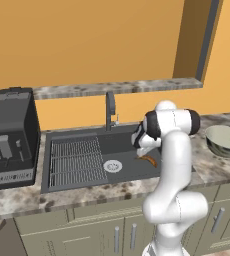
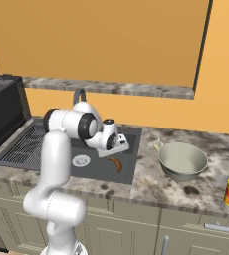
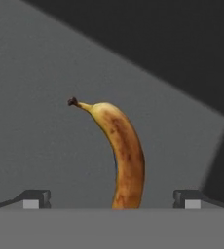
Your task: Remove the garlic and banana from the sink. Then move the bowl and cup from the counter to the sink for washing.
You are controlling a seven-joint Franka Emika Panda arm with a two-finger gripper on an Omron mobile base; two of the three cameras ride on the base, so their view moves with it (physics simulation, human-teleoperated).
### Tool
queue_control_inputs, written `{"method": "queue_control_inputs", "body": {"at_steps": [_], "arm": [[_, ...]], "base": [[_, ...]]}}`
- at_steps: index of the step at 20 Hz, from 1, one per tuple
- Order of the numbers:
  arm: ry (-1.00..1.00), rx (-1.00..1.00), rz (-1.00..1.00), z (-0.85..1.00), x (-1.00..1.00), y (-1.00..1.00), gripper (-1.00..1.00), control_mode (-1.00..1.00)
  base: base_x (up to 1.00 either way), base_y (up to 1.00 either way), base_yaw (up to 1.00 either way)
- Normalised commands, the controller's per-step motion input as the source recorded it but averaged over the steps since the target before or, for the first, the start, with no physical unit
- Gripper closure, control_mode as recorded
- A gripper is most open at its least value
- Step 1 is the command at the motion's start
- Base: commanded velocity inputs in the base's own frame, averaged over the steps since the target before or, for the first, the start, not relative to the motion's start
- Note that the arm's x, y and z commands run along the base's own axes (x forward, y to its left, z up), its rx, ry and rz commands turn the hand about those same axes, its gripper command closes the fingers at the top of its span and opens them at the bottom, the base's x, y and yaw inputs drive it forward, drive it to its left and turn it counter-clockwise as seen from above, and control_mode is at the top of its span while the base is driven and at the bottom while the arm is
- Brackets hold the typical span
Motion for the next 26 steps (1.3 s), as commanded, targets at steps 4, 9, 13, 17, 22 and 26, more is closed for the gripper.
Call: {"method": "queue_control_inputs", "body": {"at_steps": [4, 9, 13, 17, 22, 26], "arm": [[0.00, 0.00, 0.00, -0.20, 0.08, -0.01, -1.00, -1.00], [0.00, 0.00, 0.00, -0.20, 0.08, -0.01, -1.00, -1.00], [0.00, 0.00, 0.00, -0.20, 0.08, -0.02, -1.00, -1.00], [0.01, 0.00, 0.00, -0.20, 0.09, -0.02, -1.00, -1.00], [0.03, 0.00, 0.00, -0.18, 0.13, -0.03, -1.00, -1.00], [0.02, 0.00, 0.00, -0.16, 0.14, -0.03, -1.00, -1.00]], "base": [[0.00, 0.00, 0.00], [0.00, 0.00, 0.00], [0.00, 0.00, 0.00], [0.00, 0.00, 0.00], [0.00, 0.00, 0.00], [0.00, 0.00, 0.00]]}}
